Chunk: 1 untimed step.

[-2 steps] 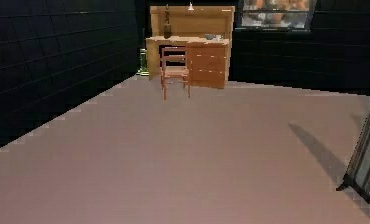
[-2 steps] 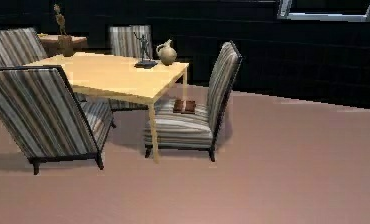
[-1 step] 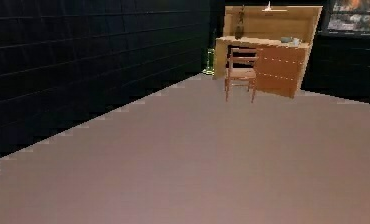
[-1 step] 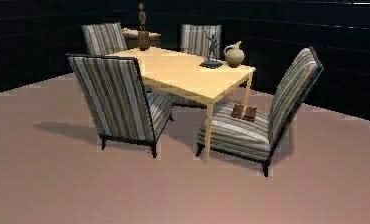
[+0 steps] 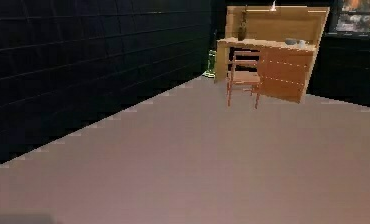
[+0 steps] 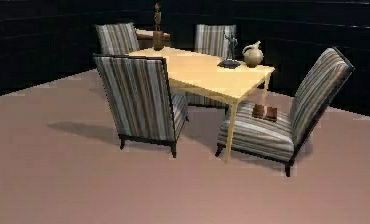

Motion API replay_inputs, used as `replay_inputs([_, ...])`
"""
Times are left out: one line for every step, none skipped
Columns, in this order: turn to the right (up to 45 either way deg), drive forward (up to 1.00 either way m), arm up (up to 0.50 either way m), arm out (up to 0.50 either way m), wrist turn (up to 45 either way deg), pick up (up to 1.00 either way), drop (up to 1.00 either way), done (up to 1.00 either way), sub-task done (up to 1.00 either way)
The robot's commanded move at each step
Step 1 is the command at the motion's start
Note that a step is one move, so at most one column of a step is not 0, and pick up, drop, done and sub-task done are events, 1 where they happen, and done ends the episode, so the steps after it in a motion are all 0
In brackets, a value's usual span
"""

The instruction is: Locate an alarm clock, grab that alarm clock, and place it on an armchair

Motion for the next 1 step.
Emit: replay_inputs([-45.0, 0.00, 0.00, 0.00, 0.0, 0.00, 0.00, 0.00, 0.00])
